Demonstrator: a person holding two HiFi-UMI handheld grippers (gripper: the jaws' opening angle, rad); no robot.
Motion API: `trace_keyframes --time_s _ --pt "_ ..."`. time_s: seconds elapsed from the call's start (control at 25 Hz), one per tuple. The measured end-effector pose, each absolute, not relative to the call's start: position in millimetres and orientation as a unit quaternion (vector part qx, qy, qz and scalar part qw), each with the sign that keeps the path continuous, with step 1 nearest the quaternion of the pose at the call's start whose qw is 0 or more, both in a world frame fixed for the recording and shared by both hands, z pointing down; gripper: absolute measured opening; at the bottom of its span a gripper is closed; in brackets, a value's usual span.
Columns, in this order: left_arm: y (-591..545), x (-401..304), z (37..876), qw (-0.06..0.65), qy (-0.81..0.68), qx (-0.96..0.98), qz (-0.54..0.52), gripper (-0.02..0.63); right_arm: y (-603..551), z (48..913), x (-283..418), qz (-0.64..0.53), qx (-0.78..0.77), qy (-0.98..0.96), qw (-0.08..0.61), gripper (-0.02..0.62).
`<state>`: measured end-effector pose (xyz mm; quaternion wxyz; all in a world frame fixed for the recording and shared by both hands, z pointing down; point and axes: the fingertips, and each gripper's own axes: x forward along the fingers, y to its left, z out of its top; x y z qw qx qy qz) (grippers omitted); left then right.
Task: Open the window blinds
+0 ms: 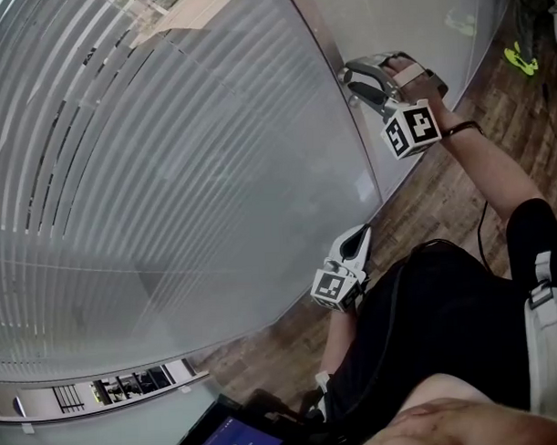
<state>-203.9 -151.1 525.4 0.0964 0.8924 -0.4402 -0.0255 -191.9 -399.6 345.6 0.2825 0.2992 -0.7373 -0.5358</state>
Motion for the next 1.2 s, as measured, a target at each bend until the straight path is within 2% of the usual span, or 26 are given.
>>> trace_keyframes --time_s 0.28,0.32,0.36,0.68,1.2 --pt "-153.7 -205.7 524.9 0.094 -0.444 0.891 -0.024 -0.002 -399.6 347.9 -198.3 -0.555 0.289 -0.726 0.286 0.190" --pt "-153.6 -206.4 524.9 0.094 -0.444 0.891 -0.024 -0.002 -400.4 348.3 -199.3 -0.557 0.289 -0.724 0.287 0.177" --pt "-153.3 -207.3 525.3 0.095 -0.445 0.890 -0.024 -0.002 -401.1 348.5 -200.1 -0.559 0.288 -0.722 0.290 0.129" --pt "-151.7 -210.3 526.6 0.097 -0.445 0.890 -0.020 -0.002 -401.3 347.9 -200.2 -0.551 0.297 -0.726 0.286 0.127" --pt "-148.8 -210.3 528.8 0.102 -0.443 0.891 -0.023 -0.002 -406.0 336.6 -196.1 -0.236 0.344 -0.894 0.164 0.129"
